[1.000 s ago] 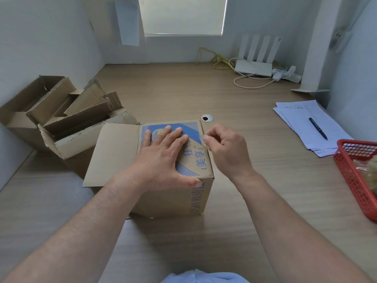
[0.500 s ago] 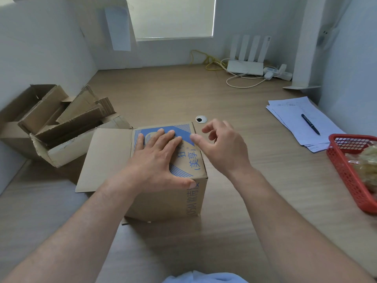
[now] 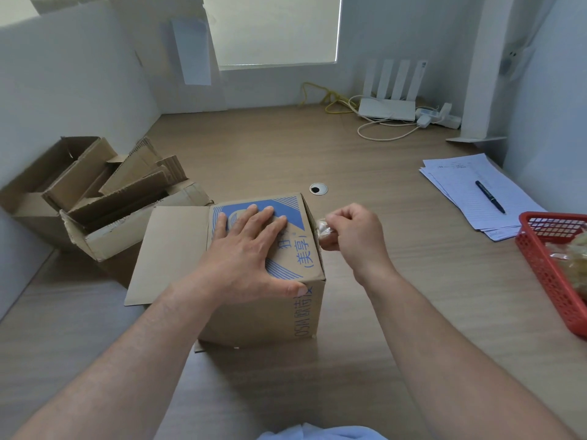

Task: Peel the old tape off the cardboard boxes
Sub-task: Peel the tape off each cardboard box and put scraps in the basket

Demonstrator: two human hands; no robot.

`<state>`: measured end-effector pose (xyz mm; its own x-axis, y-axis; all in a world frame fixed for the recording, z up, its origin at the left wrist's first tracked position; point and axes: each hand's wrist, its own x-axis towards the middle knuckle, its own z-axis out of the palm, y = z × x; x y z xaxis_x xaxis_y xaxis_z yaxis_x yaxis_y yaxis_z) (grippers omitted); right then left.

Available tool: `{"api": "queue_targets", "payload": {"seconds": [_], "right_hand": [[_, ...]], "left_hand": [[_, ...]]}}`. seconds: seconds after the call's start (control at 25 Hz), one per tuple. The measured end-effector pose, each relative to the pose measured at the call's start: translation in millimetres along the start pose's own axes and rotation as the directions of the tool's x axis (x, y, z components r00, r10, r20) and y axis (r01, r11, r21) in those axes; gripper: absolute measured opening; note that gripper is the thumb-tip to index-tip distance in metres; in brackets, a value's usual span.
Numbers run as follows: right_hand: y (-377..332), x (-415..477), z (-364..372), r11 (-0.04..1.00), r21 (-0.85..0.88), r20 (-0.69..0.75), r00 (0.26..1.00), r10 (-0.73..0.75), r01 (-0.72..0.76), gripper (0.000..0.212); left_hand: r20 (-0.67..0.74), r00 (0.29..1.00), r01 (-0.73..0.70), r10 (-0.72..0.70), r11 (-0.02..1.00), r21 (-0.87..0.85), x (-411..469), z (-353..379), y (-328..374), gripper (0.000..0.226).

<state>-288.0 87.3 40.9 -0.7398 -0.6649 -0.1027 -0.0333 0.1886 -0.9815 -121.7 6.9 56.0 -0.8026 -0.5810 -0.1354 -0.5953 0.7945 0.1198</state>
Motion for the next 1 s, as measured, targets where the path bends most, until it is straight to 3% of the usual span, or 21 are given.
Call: {"api": "queue_targets", "payload": {"seconds": [0.08, 0.2, 0.36, 0.48, 0.6, 0.72, 0.8, 1.0], "right_hand": [[3.1, -1.0, -4.6, 0.963, 0.212, 0.054, 0.986, 0.158, -0.166, 0.014], [7.1, -2.2, -10.2, 0.879, 0.38, 0.154, 0.957, 0.245, -0.286, 0.014], [8.8, -0.2, -11.5, 0.863, 0.4, 0.18, 0.95, 0.255, -0.308, 0.014], [15.4, -0.6, -9.5, 0.902, 0.257, 0.178, 0.935, 0.307, -0.346, 0.019], [22.9, -2.2, -6.9, 0.951, 0.107, 0.216, 0.94, 0.264, -0.291, 0.021], [29.6, -4.3, -12.8, 0.881, 0.308, 0.381, 0.895, 0.232, -0.359, 0.009], [32.8, -5.2, -17.9, 0.832, 0.392, 0.427, 0.878, 0.214, -0.393, 0.017], [14.2, -1.5, -12.3, 0.824, 0.522, 0.274, 0.958, 0.082, -0.22, 0.013]], "left_hand": [[-0.001, 1.0, -0.001, 0.001, 1.0, -0.009, 0.5, 0.2, -0.7, 0.126], [0.002, 1.0, -0.003, 0.003, 1.0, -0.01, 1.3, 0.3, -0.6, 0.126], [0.011, 1.0, 0.006, -0.006, 1.0, 0.0, 2.3, -0.7, -0.4, 0.126], [0.013, 1.0, 0.011, -0.011, 1.0, -0.004, 1.0, -1.3, 1.4, 0.125], [0.017, 1.0, 0.015, -0.015, 1.0, -0.005, -0.4, -1.2, 1.1, 0.125], [0.014, 1.0, 0.024, -0.024, 1.0, -0.012, -2.5, -0.6, -0.1, 0.125], [0.014, 0.999, 0.029, -0.028, 0.999, -0.019, -2.6, -1.0, -0.6, 0.125], [-0.014, 1.0, 0.009, -0.01, 1.0, -0.03, -6.0, -3.1, 9.0, 0.121]]}}
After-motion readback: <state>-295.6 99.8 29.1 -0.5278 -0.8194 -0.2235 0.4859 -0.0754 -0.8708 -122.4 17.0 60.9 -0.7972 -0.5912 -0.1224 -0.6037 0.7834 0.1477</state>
